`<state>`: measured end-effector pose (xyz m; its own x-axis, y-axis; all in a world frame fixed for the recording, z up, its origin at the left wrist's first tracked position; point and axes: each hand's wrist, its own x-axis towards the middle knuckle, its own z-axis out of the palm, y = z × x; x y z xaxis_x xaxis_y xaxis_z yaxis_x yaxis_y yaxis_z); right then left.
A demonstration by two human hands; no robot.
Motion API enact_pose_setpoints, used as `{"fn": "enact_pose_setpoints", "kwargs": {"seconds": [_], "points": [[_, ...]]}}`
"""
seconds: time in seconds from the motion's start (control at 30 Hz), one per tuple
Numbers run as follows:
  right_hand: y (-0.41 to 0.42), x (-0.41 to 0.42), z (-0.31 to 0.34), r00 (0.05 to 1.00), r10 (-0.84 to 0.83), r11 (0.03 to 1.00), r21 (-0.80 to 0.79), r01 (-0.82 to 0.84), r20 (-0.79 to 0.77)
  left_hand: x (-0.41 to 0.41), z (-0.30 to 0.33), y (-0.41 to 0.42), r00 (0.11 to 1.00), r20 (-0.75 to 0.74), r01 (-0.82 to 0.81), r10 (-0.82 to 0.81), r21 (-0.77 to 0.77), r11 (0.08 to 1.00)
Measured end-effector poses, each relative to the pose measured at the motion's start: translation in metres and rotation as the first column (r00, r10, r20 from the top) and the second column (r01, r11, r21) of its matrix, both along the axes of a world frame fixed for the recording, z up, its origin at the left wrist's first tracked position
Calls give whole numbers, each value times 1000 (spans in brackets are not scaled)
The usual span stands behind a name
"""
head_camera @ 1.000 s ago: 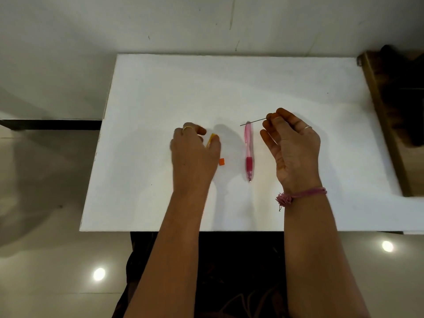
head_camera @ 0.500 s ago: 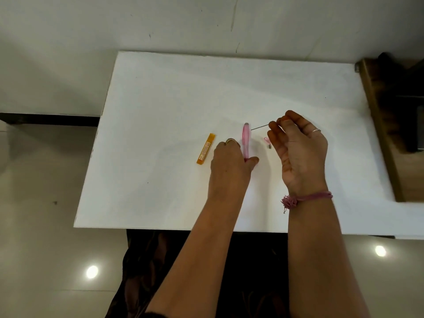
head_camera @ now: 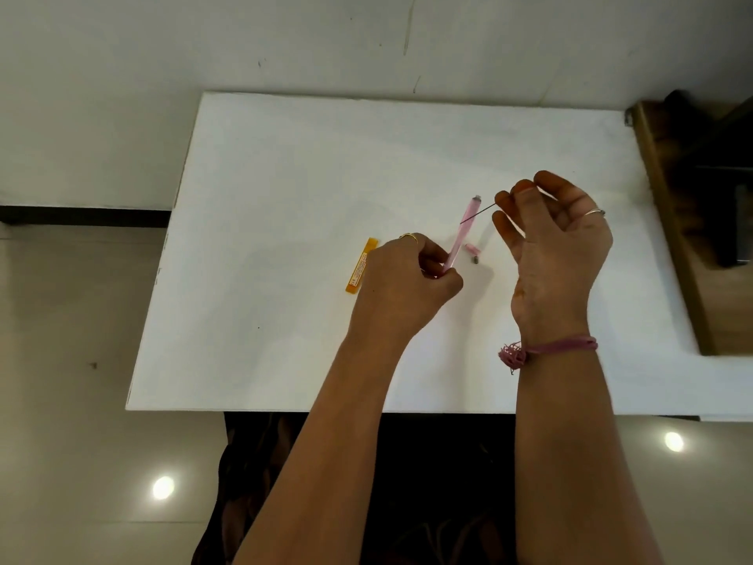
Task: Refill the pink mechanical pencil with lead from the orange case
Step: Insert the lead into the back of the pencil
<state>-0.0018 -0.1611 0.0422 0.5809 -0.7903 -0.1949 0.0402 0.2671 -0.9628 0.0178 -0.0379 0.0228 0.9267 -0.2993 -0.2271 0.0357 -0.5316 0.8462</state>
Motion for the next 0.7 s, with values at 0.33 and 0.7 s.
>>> {"fn": "enact_pose_setpoints", "kwargs": {"seconds": [0.33, 0.7], "points": [[-3, 0, 13, 997, -58, 975, -210, 69, 57, 4, 2, 14, 985, -162, 39, -56, -106, 994], [-5, 0, 16, 997, -63, 939, -336, 75, 46, 4, 2, 15, 986, -161, 15, -31, -99, 995]]}}
